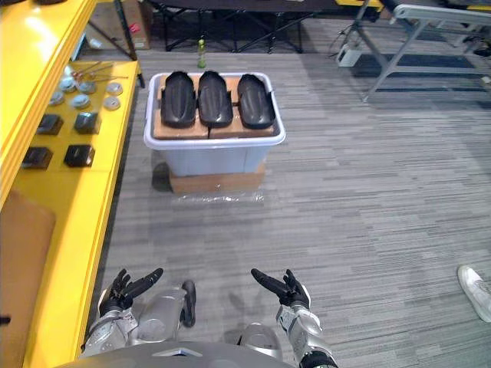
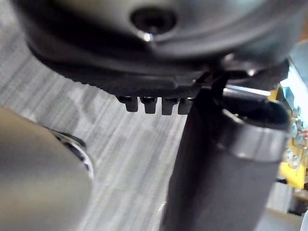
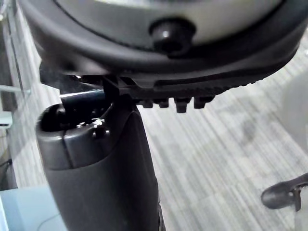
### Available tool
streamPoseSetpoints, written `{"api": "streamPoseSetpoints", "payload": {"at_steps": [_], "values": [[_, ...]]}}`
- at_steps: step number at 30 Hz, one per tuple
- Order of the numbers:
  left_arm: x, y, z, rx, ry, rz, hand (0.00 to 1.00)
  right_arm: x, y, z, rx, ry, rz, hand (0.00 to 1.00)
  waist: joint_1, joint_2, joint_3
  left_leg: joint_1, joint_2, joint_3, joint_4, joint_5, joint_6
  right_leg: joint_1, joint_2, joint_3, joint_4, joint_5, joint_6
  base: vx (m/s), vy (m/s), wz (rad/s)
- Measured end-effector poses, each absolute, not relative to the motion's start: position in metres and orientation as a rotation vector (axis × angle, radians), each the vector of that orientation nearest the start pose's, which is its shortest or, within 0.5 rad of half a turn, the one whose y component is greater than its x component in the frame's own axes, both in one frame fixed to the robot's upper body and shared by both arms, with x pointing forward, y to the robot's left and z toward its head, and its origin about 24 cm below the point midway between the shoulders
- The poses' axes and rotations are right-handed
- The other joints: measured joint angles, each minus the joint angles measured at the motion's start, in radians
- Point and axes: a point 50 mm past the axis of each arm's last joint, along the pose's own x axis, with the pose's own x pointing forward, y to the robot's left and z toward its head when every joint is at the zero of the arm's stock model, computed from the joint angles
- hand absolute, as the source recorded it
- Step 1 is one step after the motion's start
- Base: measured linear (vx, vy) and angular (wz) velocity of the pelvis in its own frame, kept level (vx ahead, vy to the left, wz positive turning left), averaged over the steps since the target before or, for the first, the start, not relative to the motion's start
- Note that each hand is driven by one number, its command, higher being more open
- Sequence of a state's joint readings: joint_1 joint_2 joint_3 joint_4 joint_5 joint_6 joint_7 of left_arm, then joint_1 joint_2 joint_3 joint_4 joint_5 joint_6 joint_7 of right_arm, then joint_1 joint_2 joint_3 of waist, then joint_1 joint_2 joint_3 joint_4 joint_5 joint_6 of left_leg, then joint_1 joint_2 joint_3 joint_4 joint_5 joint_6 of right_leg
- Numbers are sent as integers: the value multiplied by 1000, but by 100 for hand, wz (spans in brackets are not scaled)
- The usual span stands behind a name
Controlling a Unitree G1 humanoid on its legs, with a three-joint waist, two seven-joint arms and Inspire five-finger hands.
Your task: Walk over and take three plastic housings, then place them on the shelf
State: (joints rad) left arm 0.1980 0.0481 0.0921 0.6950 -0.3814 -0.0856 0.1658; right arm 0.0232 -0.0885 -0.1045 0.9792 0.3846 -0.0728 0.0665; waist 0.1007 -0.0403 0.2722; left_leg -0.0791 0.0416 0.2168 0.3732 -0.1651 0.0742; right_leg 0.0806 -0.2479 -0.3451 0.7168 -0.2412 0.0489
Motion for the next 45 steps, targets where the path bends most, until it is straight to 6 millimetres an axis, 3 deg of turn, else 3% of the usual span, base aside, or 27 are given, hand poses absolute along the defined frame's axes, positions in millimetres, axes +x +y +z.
{"api": "streamPoseSetpoints", "payload": {"at_steps": [3, 5, 6, 8, 10, 11, 12, 13, 16, 17, 18, 20, 22, 23, 24, 26, 28, 30, 32, 38, 45], "values": [[124, 202, -127, -266, 773, 501, 100, 138, -189, -145, 333, 883, -250, 100, 1, 27, 5, 109, 36, 1, -68, -11, -6, -42, 44, -95, -187, -29, -2, 440, 42, -12], [130, 202, -125, -265, 757, 494, 100, 144, -188, -143, 323, 872, -231, 100, -2, 34, 4, 124, 55, -10, -83, -22, -24, -101, 83, -75, -397, 9, 38, 313, -32, 14], [134, 200, -125, -266, 756, 484, 100, 141, -189, -144, 326, 878, -244, 100, -5, 30, 5, 126, 54, -36, -82, -34, -44, -147, 85, -27, -533, 100, 42, 229, -85, 44], [133, 200, -127, -265, 771, 486, 100, 141, -192, -144, 337, 873, -266, 100, -18, 12, 2, 142, 49, -78, -79, -52, -68, -185, 77, 31, -604, 217, 51, 312, -203, 70], [124, 203, -131, -265, 797, 509, 100, 132, -191, -147, 354, 889, -301, 100, -22, -2, 0, 171, 35, -134, -54, -101, -105, -187, 64, 87, -582, 284, 43, 312, -342, 86], [117, 208, -133, -261, 813, 534, 100, 120, -188, -151, 368, 919, -326, 100, -23, -36, -10, 179, 19, -176, -16, -149, -130, -182, 53, 109, -521, 308, 21, 266, -347, 81], [117, 203, -135, -286, 828, 546, 100, 117, -196, -151, 364, 920, -361, 100, -20, -2, -20, 175, 50, -208, 10, -174, -140, -185, 67, 76, -471, 262, 21, 276, -391, 78], [111, 198, -138, -310, 845, 567, 100, 115, -200, -151, 361, 923, -380, 100, -20, 25, -34, 172, 79, -226, 12, -198, -149, -194, 85, 49, -436, 220, 0, 151, -201, 51], [99, 191, -145, -358, 899, 620, 100, 103, -208, -154, 376, 953, -444, 100, -23, 69, -53, 174, 152, -267, -32, -201, -143, -200, 132, -12, -386, 132, -31, 240, -294, 51], [96, 192, -145, -381, 898, 650, 100, 95, -213, -155, 418, 954, -521, 100, -24, 76, -52, 89, 168, -269, 110, -138, -187, -177, 140, -57, -399, 105, -48, 314, -309, 85], [95, 193, -146, -398, 895, 662, 100, 91, -216, -156, 439, 956, -560, 100, -26, 70, -45, 61, 182, -249, 168, -119, -206, -124, 142, -84, -446, 105, -50, 318, -267, 96], [95, 193, -146, -399, 896, 660, 100, 79, -220, -158, 459, 960, -616, 100, -24, 67, -44, 53, 177, -191, 131, -125, -217, -42, 137, -120, -512, 117, -47, 264, -131, 64], [96, 193, -145, -401, 892, 650, 100, 76, -227, -157, 475, 927, -665, 100, -26, 66, -43, 27, 147, -135, 17, -118, -214, 16, 116, -142, -566, 122, -37, 186, 1, 31], [98, 193, -145, -403, 885, 642, 100, 79, -231, -155, 467, 900, -679, 100, -26, 66, -43, -2, 131, -126, -42, -85, -213, 31, 103, -144, -589, 129, -21, 158, 70, -3], [99, 193, -145, -404, 884, 638, 100, 83, -234, -152, 456, 872, -684, 100, -26, 69, -42, -19, 122, -125, -100, -26, -210, 44, 93, -144, -602, 136, 8, 168, 104, -18], [96, 193, -145, -400, 889, 632, 100, 87, -236, -149, 447, 847, -688, 100, -23, 80, -46, -9, 121, -112, -127, 109, -205, 52, 92, -115, -603, 132, 35, 210, 210, -41], [105, 203, -142, -315, 874, 579, 100, 99, -225, -148, 476, 821, -663, 100, -30, 26, -46, 20, 72, -73, -155, 106, -182, 57, 40, -88, -622, 147, 71, 282, 243, -33], [117, 204, -138, -260, 858, 525, 100, 107, -221, -147, 490, 803, -643, 100, -37, -3, -42, 20, 40, -56, -166, 110, -169, 63, 15, -88, -640, 162, 93, 228, 158, -8], [123, 205, -136, -230, 851, 498, 100, 112, -218, -145, 500, 786, -625, 100, -53, -6, -41, 35, 27, -48, -170, 100, -151, 79, 4, -89, -654, 195, 103, 220, 158, -1], [124, 203, -136, -218, 870, 486, 100, 114, -202, -147, 516, 796, -583, 100, -52, -4, -43, 96, 39, -34, -210, 99, -149, 112, 19, -92, -667, 252, 90, 97, 48, -8], [111, 205, -143, -202, 935, 510, 100, 111, -196, -149, 496, 823, -562, 100, -53, -17, -49, 128, 44, -18, -260, 113, -140, 105, 25, -92, -669, 294, 89, -39, 34, -8]]}}
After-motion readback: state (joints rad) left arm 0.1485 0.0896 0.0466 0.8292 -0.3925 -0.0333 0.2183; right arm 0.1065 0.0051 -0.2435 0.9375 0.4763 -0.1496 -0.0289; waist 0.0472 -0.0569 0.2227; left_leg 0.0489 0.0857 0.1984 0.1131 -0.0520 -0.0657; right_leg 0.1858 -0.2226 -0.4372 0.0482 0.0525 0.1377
